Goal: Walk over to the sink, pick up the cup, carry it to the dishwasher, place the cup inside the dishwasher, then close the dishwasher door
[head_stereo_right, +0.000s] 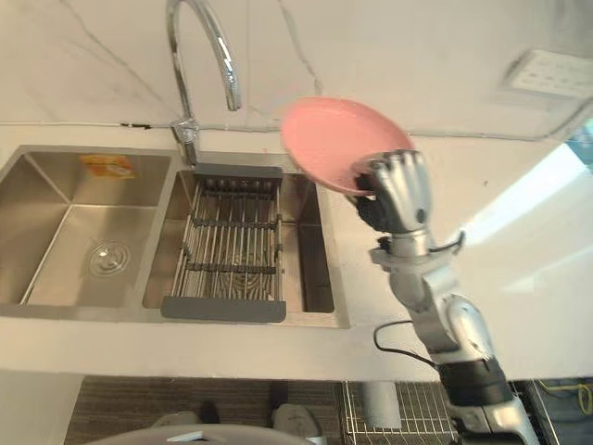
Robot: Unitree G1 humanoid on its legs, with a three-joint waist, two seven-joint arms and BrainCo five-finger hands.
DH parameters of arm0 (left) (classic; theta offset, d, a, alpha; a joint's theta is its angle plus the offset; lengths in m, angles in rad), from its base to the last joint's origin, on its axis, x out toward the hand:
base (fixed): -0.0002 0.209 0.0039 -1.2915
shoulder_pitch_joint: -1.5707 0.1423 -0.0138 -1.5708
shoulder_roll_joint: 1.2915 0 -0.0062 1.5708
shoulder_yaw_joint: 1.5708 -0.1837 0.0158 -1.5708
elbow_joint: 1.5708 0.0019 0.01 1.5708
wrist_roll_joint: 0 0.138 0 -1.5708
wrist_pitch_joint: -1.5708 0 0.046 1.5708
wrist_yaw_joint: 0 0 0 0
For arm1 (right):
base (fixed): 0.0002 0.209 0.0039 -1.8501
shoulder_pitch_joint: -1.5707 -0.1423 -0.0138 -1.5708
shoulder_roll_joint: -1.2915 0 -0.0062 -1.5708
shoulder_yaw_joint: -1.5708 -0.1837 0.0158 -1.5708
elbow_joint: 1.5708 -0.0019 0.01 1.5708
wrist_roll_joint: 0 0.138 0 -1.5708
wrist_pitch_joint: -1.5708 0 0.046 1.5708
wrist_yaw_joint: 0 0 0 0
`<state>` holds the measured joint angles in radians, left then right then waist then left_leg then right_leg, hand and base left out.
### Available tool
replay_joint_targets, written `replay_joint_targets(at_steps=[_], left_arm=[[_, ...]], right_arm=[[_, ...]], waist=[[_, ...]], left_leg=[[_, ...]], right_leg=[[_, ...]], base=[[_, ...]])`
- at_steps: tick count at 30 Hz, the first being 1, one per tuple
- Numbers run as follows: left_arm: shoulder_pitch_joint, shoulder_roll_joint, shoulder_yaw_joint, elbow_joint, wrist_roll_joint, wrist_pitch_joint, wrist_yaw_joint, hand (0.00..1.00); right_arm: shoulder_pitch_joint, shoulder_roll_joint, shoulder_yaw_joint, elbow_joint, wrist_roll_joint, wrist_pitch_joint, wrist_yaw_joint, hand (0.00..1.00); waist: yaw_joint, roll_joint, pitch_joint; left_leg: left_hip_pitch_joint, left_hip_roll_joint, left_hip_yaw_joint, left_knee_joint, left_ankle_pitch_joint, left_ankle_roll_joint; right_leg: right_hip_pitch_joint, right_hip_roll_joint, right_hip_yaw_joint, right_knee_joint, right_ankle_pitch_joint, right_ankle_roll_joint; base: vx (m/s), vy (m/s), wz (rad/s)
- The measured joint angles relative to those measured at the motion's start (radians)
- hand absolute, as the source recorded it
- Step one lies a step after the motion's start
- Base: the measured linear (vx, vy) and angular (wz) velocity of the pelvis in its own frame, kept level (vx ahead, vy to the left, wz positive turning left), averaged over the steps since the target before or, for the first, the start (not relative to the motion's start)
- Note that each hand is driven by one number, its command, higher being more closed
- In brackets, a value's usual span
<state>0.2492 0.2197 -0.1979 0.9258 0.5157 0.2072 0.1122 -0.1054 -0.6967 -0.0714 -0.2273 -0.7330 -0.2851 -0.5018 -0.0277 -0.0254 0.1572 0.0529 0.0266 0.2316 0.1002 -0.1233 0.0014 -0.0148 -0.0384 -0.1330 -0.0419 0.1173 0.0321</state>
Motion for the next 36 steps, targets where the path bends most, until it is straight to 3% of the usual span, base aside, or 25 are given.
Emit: replay_joint_targets(at_steps=[4,8,10,11,14,16,18,21,22,23,24,25,28,32,36], left_arm=[[-0.018,0.0,-0.001,0.0,0.0,-0.004,0.011,0.0],[-0.042,0.005,0.0,-0.001,0.0,0.012,0.011,0.0],[-0.04,0.012,0.004,0.002,0.0,0.032,0.004,0.0],[-0.04,0.014,0.007,0.007,0.0,0.04,-0.004,0.0],[-0.031,0.021,0.036,0.011,-0.001,0.068,-0.017,0.0],[-0.032,0.025,0.053,0.01,-0.002,0.077,-0.017,0.0],[-0.045,0.032,0.082,0.01,-0.002,0.077,-0.016,0.0],[-0.061,0.009,0.12,0.031,-0.002,0.077,-0.02,0.0],[-0.06,0.008,0.124,0.034,-0.001,0.077,-0.02,0.0],[-0.066,0.005,0.14,0.034,-0.002,0.075,-0.019,0.0],[-0.068,0.006,0.14,0.036,-0.003,0.076,-0.017,0.0],[-0.079,0.023,0.141,0.032,-0.009,0.078,-0.015,0.0],[-0.101,0.004,0.149,0.024,-0.044,0.078,-0.009,0.0],[-0.098,-0.011,0.149,0.005,-0.05,0.079,-0.009,0.0],[-0.098,-0.016,0.149,-0.002,-0.089,0.081,-0.007,0.0]], right_arm=[[0.118,-0.002,-0.151,0.0,0.0,-0.013,-0.002,1.0],[0.201,-0.002,-0.225,0.009,-0.001,-0.016,-0.007,1.0],[0.246,-0.002,-0.255,0.01,0.0,-0.016,-0.009,1.0],[0.252,-0.002,-0.26,0.015,0.002,-0.017,-0.011,1.0],[0.256,0.0,-0.256,0.07,0.022,-0.028,-0.037,1.0],[0.269,0.009,-0.259,0.132,0.024,-0.032,-0.065,1.0],[0.299,0.05,-0.298,0.185,0.026,-0.042,-0.1,1.0],[0.363,0.118,-0.384,0.266,0.022,-0.058,-0.165,1.0],[0.365,0.129,-0.388,0.279,0.021,-0.065,-0.175,1.0],[0.366,0.139,-0.383,0.307,0.02,-0.079,-0.207,1.0],[0.362,0.141,-0.376,0.331,0.019,-0.088,-0.216,1.0],[0.351,0.148,-0.361,0.378,0.018,-0.099,-0.24,1.0],[0.304,0.171,-0.36,0.44,0.018,-0.102,-0.258,1.0],[0.328,0.201,-0.362,0.441,0.018,-0.097,-0.284,1.0],[0.382,0.247,-0.369,0.44,0.014,-0.115,-0.292,1.0]], waist=[[-0.042,-0.024,-0.007],[-0.079,-0.04,-0.002],[-0.09,-0.052,0.004],[-0.088,-0.049,0.006],[-0.084,-0.062,0.008],[-0.096,-0.073,0.015],[-0.113,-0.088,0.014],[-0.132,-0.068,0.017],[-0.129,-0.049,0.011],[-0.13,-0.053,0.013],[-0.127,-0.055,0.013],[-0.117,-0.068,0.014],[-0.101,-0.037,0.031],[-0.102,-0.031,0.032],[-0.108,-0.021,0.038]], left_leg=[[-0.001,-0.009,0.049,0.004,-0.015,0.014],[-0.021,-0.014,0.092,0.039,-0.039,0.03],[-0.014,-0.007,0.135,0.061,-0.059,0.037],[-0.013,0.008,0.17,0.068,-0.065,0.038],[-0.016,0.045,0.265,0.099,-0.087,0.031],[-0.021,0.071,0.297,0.139,-0.108,0.02],[-0.049,0.108,0.296,0.196,-0.136,-0.001],[-0.052,0.128,0.299,0.172,-0.118,-0.019],[-0.056,0.14,0.318,0.155,-0.104,-0.016],[-0.078,0.144,0.34,0.163,-0.098,-0.016],[-0.078,0.145,0.347,0.175,-0.098,-0.016],[-0.097,0.155,0.355,0.218,-0.099,-0.019],[-0.118,0.185,0.362,0.219,-0.089,-0.043],[-0.108,0.172,0.371,0.181,-0.066,-0.052],[-0.105,0.147,0.371,0.152,-0.047,-0.039]], right_leg=[[-0.054,-0.007,0.048,0.052,-0.012,0.015],[-0.092,-0.016,0.076,0.083,-0.01,0.018],[-0.103,-0.019,0.054,0.09,-0.022,0.0],[-0.117,-0.047,-0.065,0.124,-0.079,-0.041],[-0.146,-0.114,-0.283,0.201,-0.114,-0.082],[-0.148,-0.155,-0.356,0.289,-0.111,-0.09],[-0.159,-0.166,-0.366,0.364,-0.122,-0.06],[-0.163,-0.112,-0.332,0.308,-0.071,-0.04],[-0.154,-0.094,-0.312,0.259,-0.055,-0.037],[-0.163,-0.123,-0.32,0.341,-0.157,-0.061],[-0.157,-0.137,-0.322,0.357,-0.188,-0.05],[-0.12,-0.126,-0.309,0.277,-0.164,0.017],[-0.083,-0.052,-0.286,0.112,-0.075,-0.003],[-0.087,-0.042,-0.261,0.085,-0.058,-0.008],[-0.086,-0.057,-0.257,0.053,-0.043,0.007]], base=[[-0.01,0.06,-0.33],[-0.05,0.062,-0.32],[-0.07,0.029,-0.57],[-0.06,0.021,-0.77],[-0.01,-0.003,-0.97],[0.02,-0.092,-0.64],[0.03,-0.106,-0.21],[0.01,-0.071,-0.21],[0.0,-0.106,-0.35],[-0.02,-0.097,-0.32],[0.03,-0.12,-0.37],[0.03,-0.135,-0.35],[-0.06,-0.126,-0.39],[-0.12,-0.035,-0.17],[-0.11,0.038,0.0]])
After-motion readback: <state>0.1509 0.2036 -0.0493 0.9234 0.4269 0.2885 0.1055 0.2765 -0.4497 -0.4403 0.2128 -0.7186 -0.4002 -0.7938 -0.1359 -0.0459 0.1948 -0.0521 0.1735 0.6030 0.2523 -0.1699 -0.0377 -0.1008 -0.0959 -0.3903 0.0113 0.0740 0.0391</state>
